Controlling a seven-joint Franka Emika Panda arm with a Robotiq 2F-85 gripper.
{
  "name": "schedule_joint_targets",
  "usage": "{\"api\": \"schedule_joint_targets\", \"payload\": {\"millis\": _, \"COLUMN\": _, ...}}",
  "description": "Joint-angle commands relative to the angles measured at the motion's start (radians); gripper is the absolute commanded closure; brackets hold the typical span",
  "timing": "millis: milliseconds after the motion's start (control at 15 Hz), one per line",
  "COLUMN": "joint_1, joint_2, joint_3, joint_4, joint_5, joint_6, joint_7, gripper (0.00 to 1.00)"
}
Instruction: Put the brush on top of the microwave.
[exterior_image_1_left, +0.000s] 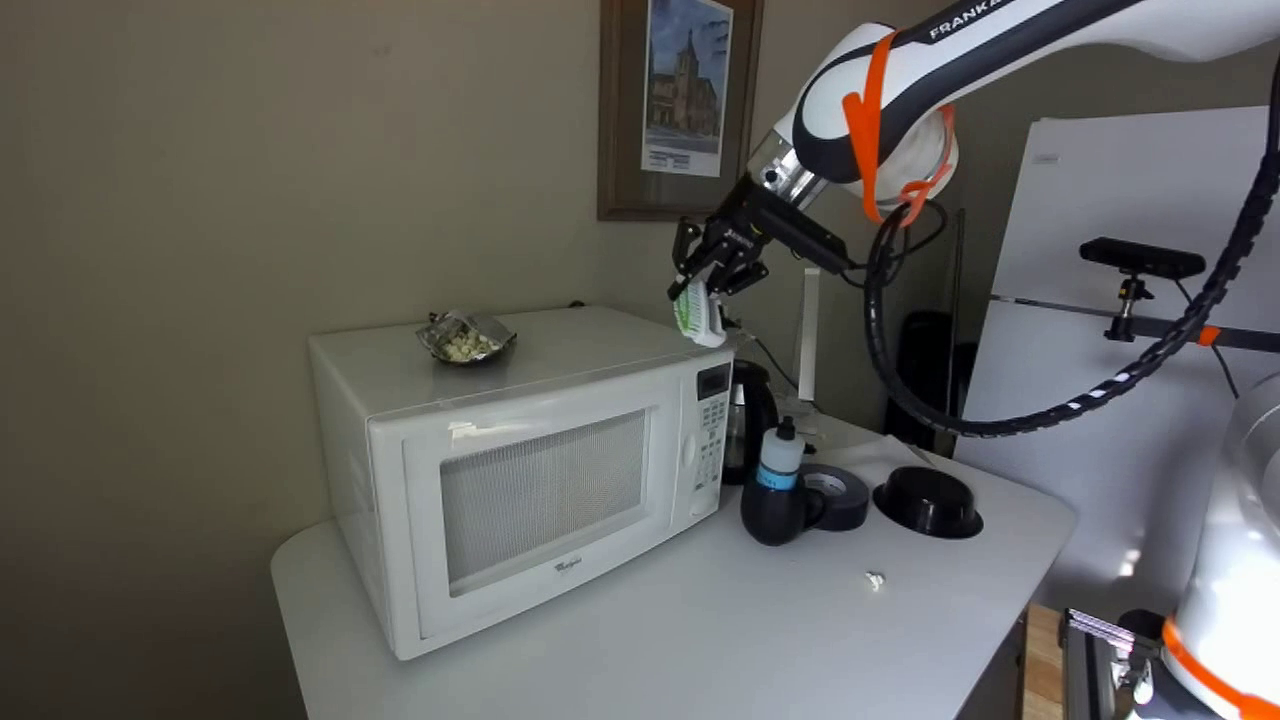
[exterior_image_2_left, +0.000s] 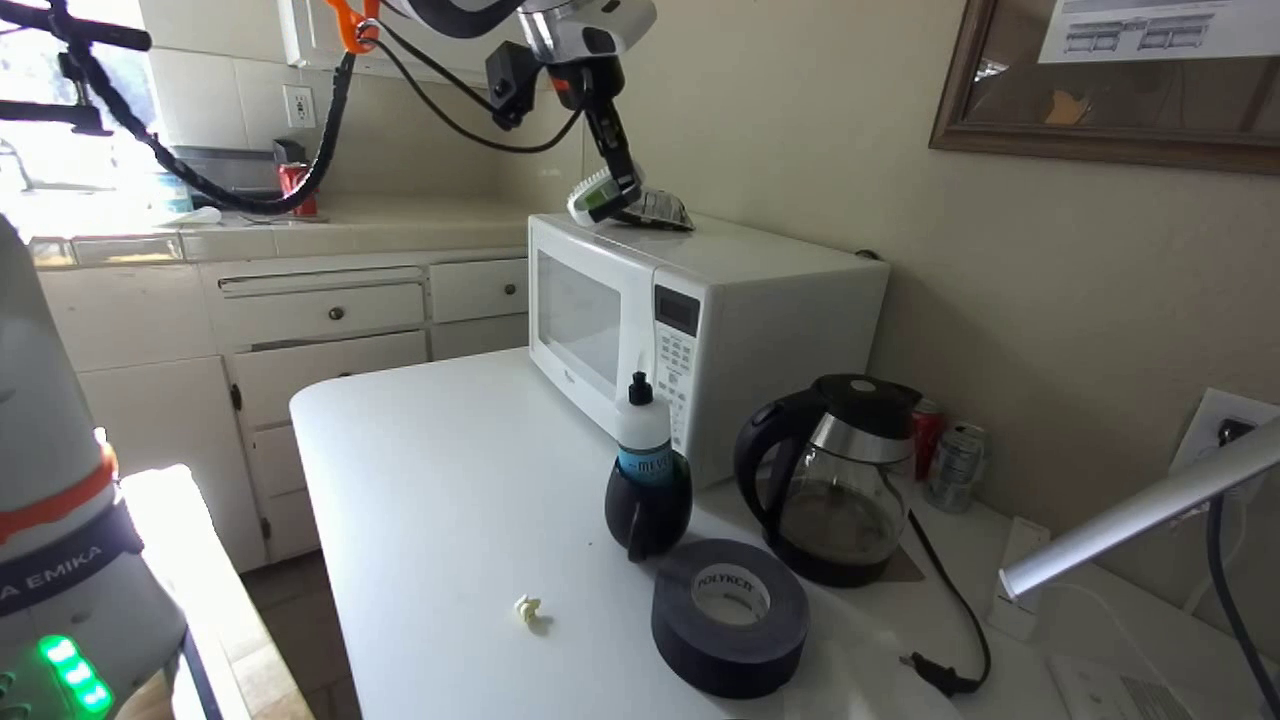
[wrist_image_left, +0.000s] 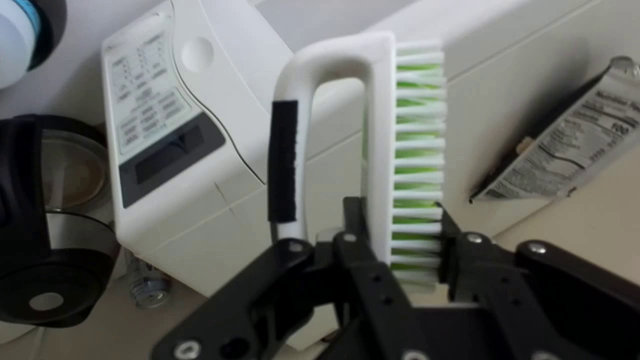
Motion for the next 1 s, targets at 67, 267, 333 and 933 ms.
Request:
{"api": "schedule_joint_targets", "payload": {"millis": 67, "joint_1": -0.032, "joint_2": 0.189, "joint_3": 0.019, "joint_4": 0.206, "joint_5": 0.017, "joint_6": 0.043, "joint_7": 0.106, "gripper": 0.92}}
{"api": "schedule_joint_targets", "payload": {"millis": 267, "joint_1": -0.049, "joint_2": 0.288, "joint_3": 0.006, "joint_4": 0.314, "joint_5": 0.006, "joint_6": 0.035, "joint_7": 0.163, "gripper": 0.92}}
{"api": "schedule_joint_targets", "payload": {"millis": 333, "joint_1": -0.053, "joint_2": 0.317, "joint_3": 0.0, "joint_4": 0.34, "joint_5": 0.004, "joint_6": 0.035, "joint_7": 0.179, "gripper": 0.92}}
{"api": "schedule_joint_targets", "payload": {"millis": 933, "joint_1": -0.084, "joint_2": 0.467, "joint_3": -0.046, "joint_4": 0.475, "joint_5": -0.181, "joint_6": -0.07, "joint_7": 0.447, "gripper": 0.92}}
